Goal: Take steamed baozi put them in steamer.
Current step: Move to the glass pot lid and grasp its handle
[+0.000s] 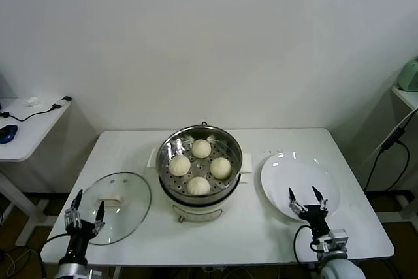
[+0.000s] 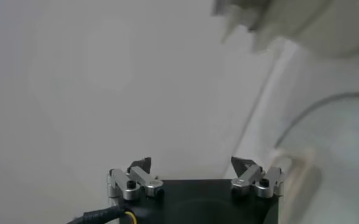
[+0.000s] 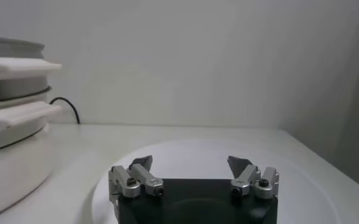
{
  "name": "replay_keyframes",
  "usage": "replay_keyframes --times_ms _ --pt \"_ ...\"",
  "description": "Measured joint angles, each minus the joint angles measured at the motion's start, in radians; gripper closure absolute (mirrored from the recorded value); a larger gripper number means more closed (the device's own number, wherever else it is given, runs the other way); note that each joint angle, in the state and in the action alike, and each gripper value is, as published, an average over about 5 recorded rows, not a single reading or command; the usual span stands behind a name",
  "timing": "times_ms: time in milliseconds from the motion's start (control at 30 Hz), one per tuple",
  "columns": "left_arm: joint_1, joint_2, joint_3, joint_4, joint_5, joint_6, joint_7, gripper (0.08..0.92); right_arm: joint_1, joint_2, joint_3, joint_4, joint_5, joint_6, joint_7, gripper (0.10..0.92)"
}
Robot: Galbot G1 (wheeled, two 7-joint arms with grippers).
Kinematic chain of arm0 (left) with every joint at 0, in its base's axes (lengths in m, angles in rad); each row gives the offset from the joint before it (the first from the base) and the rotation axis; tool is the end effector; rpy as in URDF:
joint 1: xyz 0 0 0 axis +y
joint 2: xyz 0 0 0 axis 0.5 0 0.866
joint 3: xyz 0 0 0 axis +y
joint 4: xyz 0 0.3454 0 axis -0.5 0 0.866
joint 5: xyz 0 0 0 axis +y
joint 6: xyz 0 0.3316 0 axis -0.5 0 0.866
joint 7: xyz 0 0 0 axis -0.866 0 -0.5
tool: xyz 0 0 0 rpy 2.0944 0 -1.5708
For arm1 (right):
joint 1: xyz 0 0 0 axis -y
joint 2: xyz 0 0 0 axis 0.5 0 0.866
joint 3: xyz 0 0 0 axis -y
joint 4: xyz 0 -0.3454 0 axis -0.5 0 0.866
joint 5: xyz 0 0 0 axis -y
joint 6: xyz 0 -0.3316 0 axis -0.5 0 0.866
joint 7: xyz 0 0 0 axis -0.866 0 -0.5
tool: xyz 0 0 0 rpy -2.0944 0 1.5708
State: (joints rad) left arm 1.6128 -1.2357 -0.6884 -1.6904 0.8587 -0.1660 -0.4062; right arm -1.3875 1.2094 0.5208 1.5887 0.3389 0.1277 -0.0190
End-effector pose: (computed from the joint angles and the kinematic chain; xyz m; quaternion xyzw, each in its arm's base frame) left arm 0.1289 0.1516 -0.4029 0.0529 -0.8170 -0.5740 0.0117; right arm 0.2064 -0.1192 -0.4103 0.0163 -0.9950 0.0090 0.0983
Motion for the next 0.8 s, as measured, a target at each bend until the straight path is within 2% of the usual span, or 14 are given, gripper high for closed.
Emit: replay_keyframes --times_ms 400,800 --pt "-0.073 -0.017 0.021 0.148 0.308 0.043 -0.065 0.177 -0.005 0.02 0.02 -0.008 -0.018 -0.006 0.013 0.203" --pt "-0.163 -0.03 0.039 0.214 0.403 0.093 -0.054 0.177 -0.01 0.044 0.026 -0.021 -0.034 0.003 0.011 0.203"
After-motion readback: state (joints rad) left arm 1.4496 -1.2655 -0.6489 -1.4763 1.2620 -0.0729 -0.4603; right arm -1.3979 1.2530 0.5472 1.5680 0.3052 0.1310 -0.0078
